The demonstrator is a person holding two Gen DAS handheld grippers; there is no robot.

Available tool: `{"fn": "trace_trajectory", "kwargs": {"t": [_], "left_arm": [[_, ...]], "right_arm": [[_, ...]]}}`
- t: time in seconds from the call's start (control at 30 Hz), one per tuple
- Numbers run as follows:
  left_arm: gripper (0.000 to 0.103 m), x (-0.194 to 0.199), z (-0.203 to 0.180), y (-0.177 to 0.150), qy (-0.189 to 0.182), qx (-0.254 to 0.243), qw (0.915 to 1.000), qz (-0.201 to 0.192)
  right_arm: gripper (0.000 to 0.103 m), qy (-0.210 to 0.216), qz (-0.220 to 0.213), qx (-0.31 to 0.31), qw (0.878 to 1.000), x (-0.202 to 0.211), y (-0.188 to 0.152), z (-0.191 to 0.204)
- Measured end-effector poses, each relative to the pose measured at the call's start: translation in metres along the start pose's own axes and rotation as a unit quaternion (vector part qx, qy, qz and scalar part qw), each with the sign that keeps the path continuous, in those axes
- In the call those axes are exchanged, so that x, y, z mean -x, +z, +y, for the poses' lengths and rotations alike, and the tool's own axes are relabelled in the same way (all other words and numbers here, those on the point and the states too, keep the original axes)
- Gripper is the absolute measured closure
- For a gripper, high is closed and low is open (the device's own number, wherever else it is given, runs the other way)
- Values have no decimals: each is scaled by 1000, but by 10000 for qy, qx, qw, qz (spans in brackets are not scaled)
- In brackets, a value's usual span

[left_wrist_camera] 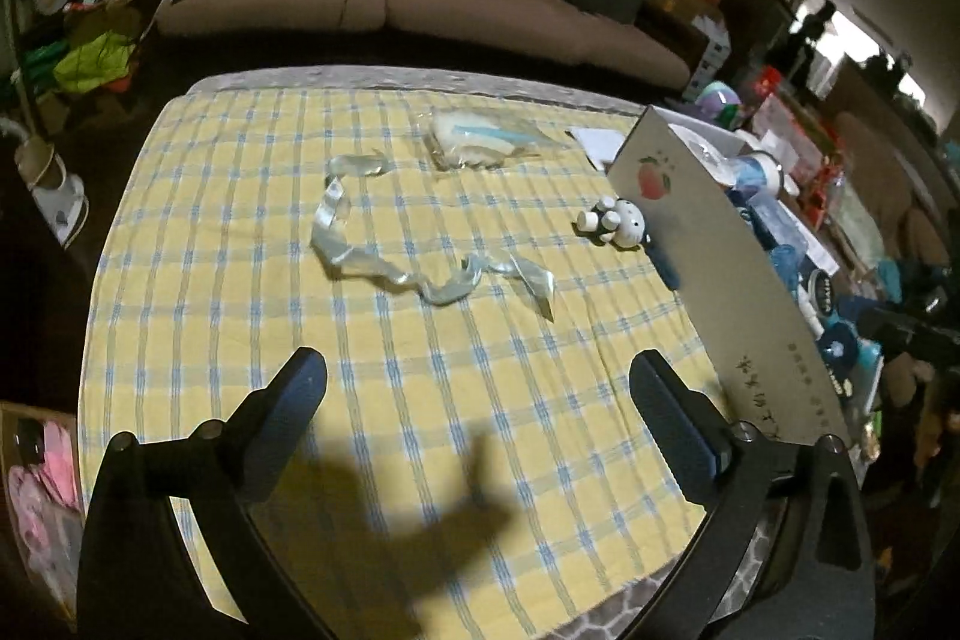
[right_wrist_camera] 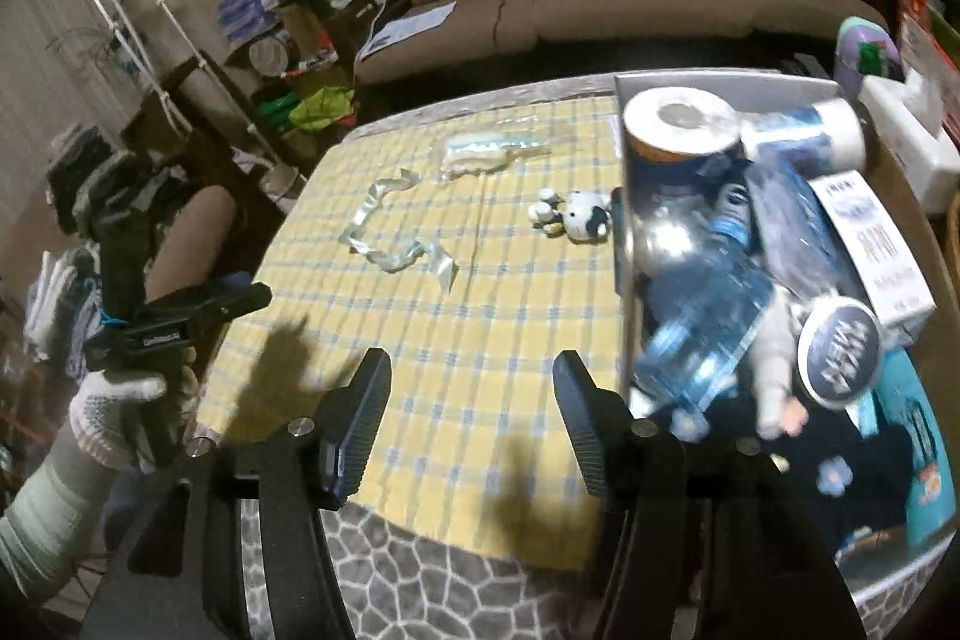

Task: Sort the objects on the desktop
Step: 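Withdraw both open tools from the box back over the table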

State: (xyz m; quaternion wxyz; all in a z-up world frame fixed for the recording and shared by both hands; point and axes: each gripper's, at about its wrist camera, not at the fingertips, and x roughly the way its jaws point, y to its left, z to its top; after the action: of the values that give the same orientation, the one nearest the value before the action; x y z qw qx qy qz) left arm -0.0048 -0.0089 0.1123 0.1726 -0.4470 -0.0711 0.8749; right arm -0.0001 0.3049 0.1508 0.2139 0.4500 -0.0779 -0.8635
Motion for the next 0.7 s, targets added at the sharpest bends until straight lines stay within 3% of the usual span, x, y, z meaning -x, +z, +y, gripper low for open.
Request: {"fn": "trace_trajectory", "kwargs": {"t": [0.13, 0.27, 0.4, 0.53, 0.7], "left_arm": [[2, -24, -27, 18, -37, -681, 9977, -62], [2, -70, -70, 38, -146, -1462, 9891, 20], [2, -122, -101, 56, -359, -1900, 9810, 139], [2, -166, -120, 70, -551, -2395, 9692, 139], [2, -205, -136, 72, -440, -3033, 9515, 275]], "right_arm": [[45, -54, -120, -142, 9998, -8, 10, -6], [45, -163, -200, -150, 9996, -9, 18, -18], [44, -140, -209, -116, 9996, -7, 20, -31], [44, -187, -131, -5, 9997, -9, 16, -44], [44, -198, -59, 117, 9997, -12, 13, -60]]}}
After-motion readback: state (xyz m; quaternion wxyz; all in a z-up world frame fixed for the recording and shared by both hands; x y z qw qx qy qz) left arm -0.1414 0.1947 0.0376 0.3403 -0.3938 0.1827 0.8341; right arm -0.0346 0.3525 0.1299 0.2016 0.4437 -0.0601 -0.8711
